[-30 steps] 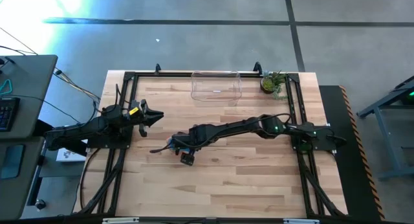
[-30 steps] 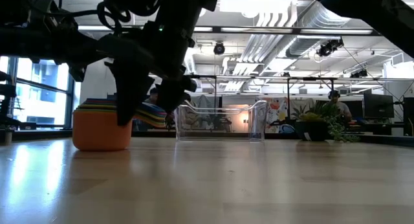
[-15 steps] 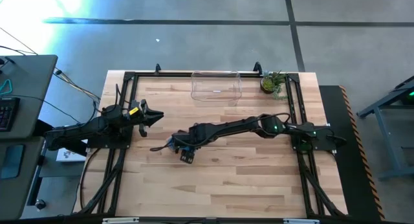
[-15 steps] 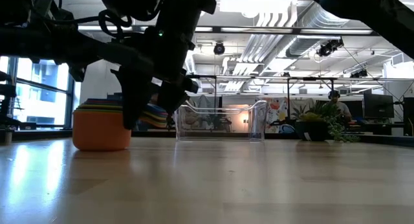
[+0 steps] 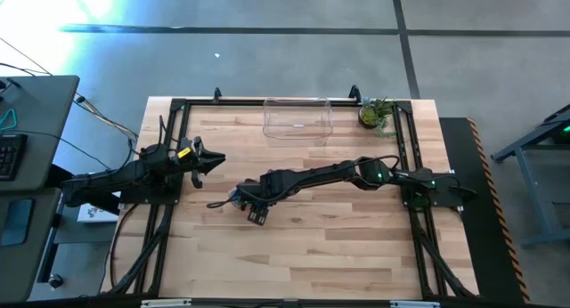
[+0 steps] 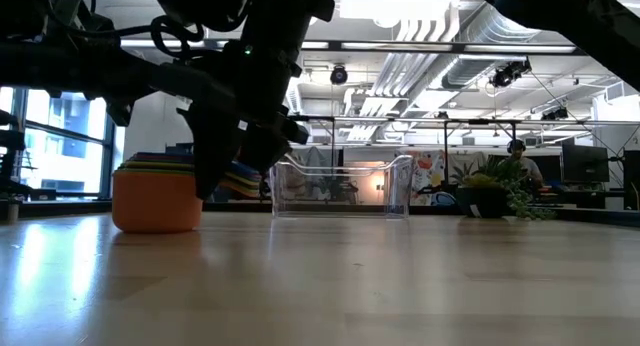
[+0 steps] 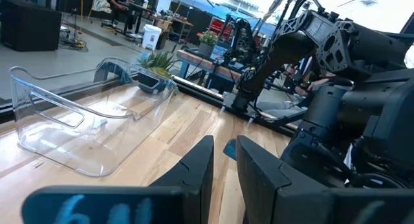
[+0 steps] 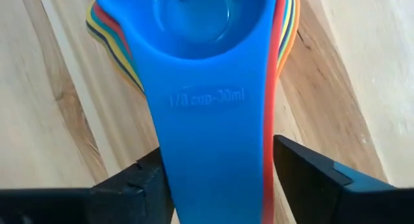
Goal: Nest measuring cups in basket
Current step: Put the nested measuring cups into the transparent bin
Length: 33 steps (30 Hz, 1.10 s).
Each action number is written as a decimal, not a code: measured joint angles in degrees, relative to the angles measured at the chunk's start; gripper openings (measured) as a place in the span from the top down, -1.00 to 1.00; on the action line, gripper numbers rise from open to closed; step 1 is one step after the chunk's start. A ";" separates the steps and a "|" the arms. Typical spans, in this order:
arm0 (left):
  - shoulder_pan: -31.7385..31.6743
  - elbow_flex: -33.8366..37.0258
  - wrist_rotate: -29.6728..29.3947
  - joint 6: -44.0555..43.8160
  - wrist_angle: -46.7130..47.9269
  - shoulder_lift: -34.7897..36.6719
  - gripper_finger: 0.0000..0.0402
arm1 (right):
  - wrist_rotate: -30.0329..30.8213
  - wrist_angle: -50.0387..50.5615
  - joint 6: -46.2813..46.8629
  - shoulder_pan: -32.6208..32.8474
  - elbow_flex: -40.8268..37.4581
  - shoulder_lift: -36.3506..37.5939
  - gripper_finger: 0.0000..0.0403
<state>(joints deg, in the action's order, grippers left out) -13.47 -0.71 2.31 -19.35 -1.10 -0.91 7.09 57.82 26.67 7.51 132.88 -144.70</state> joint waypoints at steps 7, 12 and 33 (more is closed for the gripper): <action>0.00 -0.01 0.00 0.00 0.00 0.00 0.71 | -0.66 -0.03 1.62 0.00 0.00 0.00 0.01; 0.00 0.00 0.00 0.00 0.00 0.02 0.71 | -1.14 -0.04 1.92 0.00 0.00 0.00 0.09; -0.01 0.00 0.02 0.00 0.00 0.00 0.71 | -1.49 0.21 4.82 0.02 0.00 0.00 0.30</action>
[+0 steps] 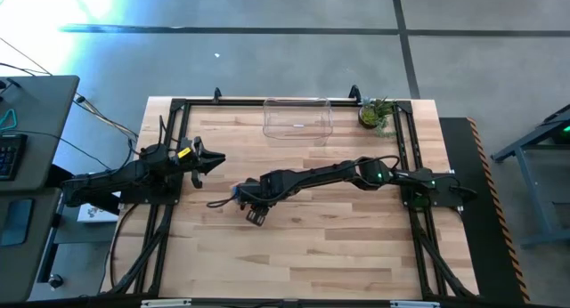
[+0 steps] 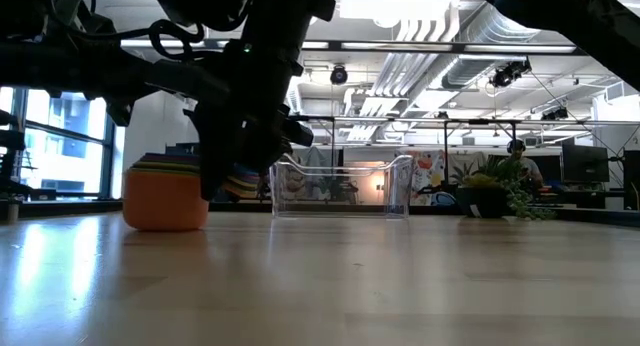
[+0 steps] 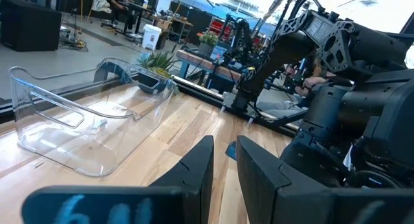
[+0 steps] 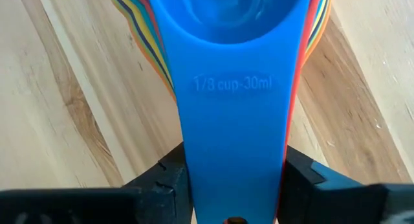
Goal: Nest measuring cups in basket
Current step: Put the nested measuring cups into the transparent bin
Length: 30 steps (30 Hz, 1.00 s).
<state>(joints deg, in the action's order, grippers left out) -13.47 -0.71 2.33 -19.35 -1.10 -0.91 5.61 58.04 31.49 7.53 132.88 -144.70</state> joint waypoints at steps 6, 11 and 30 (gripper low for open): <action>0.00 0.00 0.00 0.00 0.00 0.02 0.71 | 1.11 3.24 0.04 0.00 1.57 0.00 0.30; 0.00 0.00 0.00 0.00 0.00 0.01 0.71 | 1.44 4.71 0.61 0.00 2.08 -0.04 0.31; 0.01 0.00 0.00 0.00 0.00 0.00 0.71 | 1.42 5.69 1.13 0.01 2.08 -0.04 0.37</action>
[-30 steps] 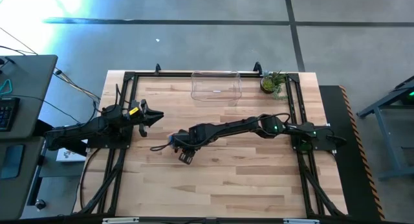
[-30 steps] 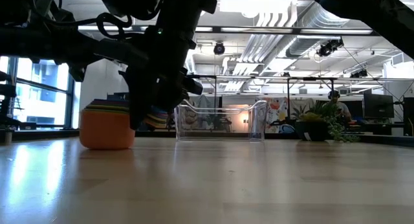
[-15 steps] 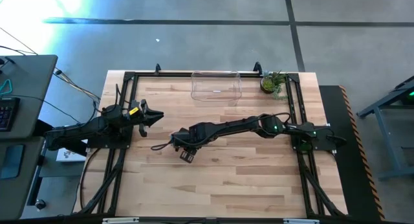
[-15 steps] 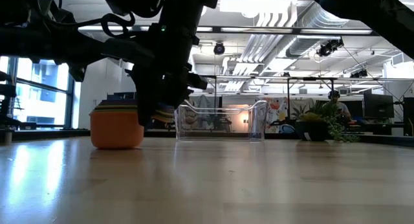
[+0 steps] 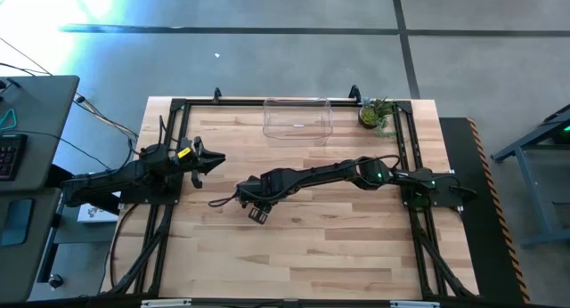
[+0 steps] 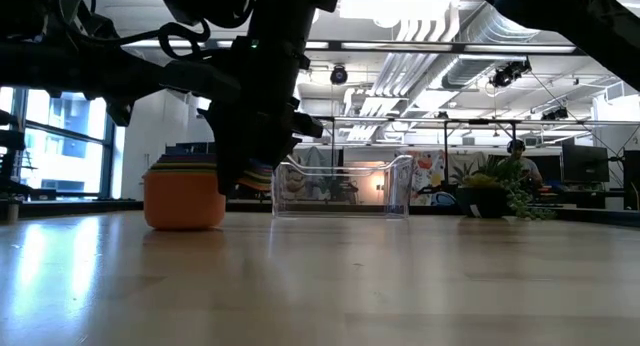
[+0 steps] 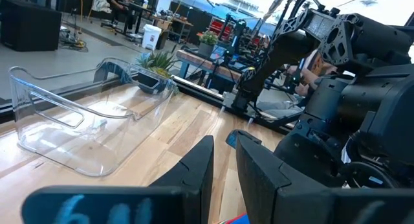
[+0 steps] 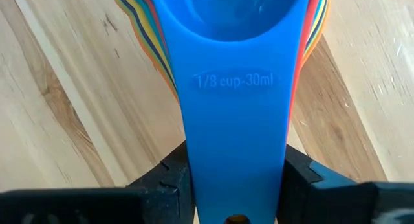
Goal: Nest measuring cups in basket
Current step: Put the nested measuring cups into the transparent bin
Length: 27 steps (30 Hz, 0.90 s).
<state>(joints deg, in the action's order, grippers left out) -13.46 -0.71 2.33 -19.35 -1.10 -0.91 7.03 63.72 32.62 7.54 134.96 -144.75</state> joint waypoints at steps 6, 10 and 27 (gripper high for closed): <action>-0.01 0.00 0.00 0.00 0.00 0.00 0.71 | 0.02 0.02 0.59 -0.01 0.00 0.00 0.37; -0.01 0.00 -0.01 0.00 0.00 0.01 0.71 | 0.04 0.12 1.03 -0.03 0.00 0.00 0.37; -0.01 0.00 0.00 -0.01 -0.01 0.00 0.71 | 1.99 1.57 1.76 -1.06 0.07 2.27 0.37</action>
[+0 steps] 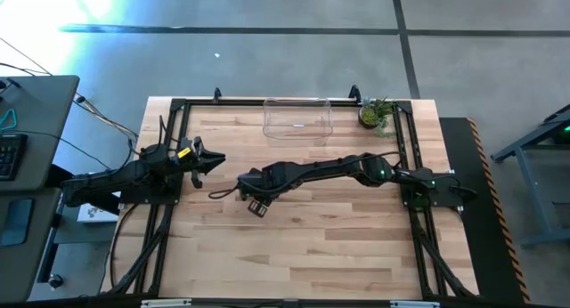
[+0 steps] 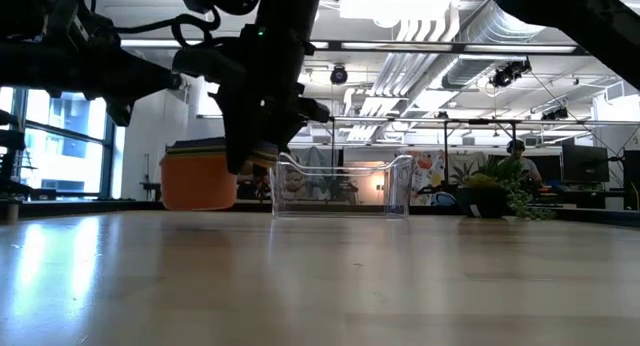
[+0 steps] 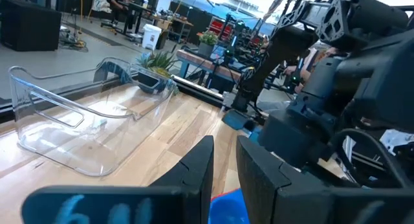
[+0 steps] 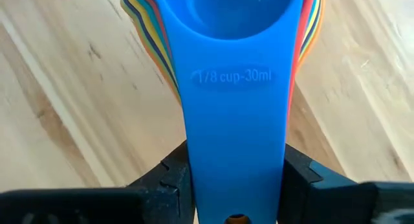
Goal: Nest measuring cups in basket
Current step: Put the nested measuring cups into the transparent bin
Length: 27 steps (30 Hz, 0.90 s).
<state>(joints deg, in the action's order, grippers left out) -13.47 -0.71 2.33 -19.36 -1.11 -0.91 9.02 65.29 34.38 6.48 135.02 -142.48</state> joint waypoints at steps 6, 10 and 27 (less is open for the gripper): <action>0.00 0.02 0.00 0.01 0.01 0.00 0.71 | 0.31 1.77 0.73 -0.65 0.00 1.88 0.37; 0.00 0.02 0.00 -0.01 0.01 0.00 0.71 | 2.74 4.09 0.48 -1.69 0.00 4.13 0.37; 0.00 0.02 -0.01 0.01 -0.03 0.02 0.71 | 4.50 11.43 -7.21 -9.60 0.00 10.72 0.37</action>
<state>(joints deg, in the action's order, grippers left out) -13.47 -0.69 2.32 -19.35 -1.14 -0.89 13.52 76.72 27.18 -3.12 135.02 -131.76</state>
